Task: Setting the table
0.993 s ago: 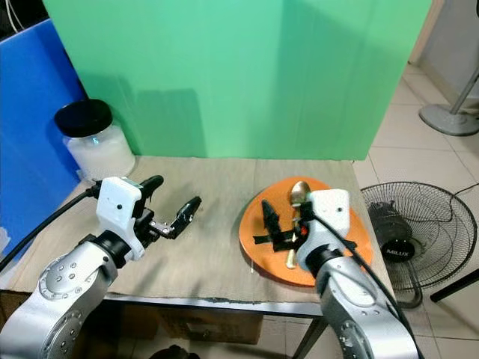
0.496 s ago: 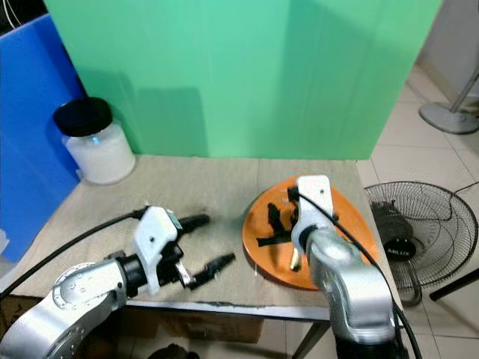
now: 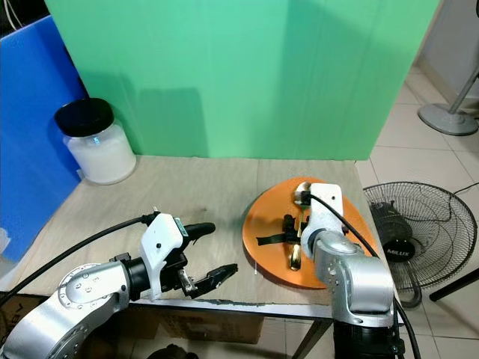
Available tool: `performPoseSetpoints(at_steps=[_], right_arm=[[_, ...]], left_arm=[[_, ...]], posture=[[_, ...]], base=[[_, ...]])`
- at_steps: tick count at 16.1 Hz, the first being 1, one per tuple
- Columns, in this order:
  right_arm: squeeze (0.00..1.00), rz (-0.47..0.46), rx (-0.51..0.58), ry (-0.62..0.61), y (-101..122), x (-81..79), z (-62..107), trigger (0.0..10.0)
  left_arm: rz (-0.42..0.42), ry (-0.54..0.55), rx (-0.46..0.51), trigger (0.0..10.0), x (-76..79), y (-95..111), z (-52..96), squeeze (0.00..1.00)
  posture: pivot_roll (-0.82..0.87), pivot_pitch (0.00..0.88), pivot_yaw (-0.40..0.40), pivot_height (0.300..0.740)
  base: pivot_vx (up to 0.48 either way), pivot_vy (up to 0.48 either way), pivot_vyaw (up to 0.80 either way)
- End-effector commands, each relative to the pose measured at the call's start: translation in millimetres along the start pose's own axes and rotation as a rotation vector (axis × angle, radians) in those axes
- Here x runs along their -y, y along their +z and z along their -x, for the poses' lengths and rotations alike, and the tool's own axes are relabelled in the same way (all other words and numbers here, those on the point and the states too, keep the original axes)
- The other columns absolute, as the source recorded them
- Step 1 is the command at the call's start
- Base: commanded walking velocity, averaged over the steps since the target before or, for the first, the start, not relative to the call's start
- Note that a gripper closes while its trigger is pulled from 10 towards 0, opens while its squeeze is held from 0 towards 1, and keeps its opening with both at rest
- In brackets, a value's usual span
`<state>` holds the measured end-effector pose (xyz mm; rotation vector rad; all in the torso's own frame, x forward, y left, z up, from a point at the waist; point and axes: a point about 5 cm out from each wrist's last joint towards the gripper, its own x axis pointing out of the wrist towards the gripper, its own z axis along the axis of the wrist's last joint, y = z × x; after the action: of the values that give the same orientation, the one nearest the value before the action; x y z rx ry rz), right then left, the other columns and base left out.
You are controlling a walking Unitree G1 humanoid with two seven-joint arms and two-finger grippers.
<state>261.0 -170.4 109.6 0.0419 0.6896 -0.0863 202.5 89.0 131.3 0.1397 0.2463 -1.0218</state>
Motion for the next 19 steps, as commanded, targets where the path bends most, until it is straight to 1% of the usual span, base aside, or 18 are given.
performPoseSetpoints(at_steps=[1,5,10,13,17,19], right_arm=[[0.00,-0.024,-0.041,-0.005,-3.8,1.3,-3.0,0.0],[0.00,-0.028,-0.072,0.020,-5.8,-1.9,-1.8,0.0],[0.00,0.014,-0.074,0.045,-5.7,-6.0,-1.7,0.0],[0.00,0.013,-0.078,0.047,-6.1,-6.7,-1.9,0.0],[0.00,0.008,-0.077,0.048,-6.0,-6.5,-1.6,0.0],[0.00,0.004,-0.074,0.049,-5.5,-6.3,-1.6,0.0]], left_arm=[[-0.026,-0.010,-0.004,10.0,-0.4,0.4,-0.9,0.00],[-0.027,-0.005,-0.007,10.0,0.5,-1.1,-0.5,0.00],[-0.038,0.003,-0.004,10.0,1.3,-1.7,-0.3,0.00],[-0.041,0.005,-0.003,10.0,0.7,-0.3,0.0,0.00],[-0.052,0.004,0.008,10.0,1.2,7.8,-0.2,0.00],[-0.053,0.004,0.009,10.0,1.7,7.5,-0.8,0.00]], posture=[[0.05,0.000,0.044,0.740],[0.05,0.000,0.040,0.740],[0.05,0.000,0.034,0.740],[0.05,0.000,0.035,0.740],[0.05,0.000,0.041,0.740],[0.05,0.000,0.041,0.740]], base=[[0.000,0.000,0.00],[0.000,0.000,0.00],[0.000,0.000,0.00],[0.000,0.000,0.00],[0.000,0.000,0.00],[0.000,0.000,0.00]])
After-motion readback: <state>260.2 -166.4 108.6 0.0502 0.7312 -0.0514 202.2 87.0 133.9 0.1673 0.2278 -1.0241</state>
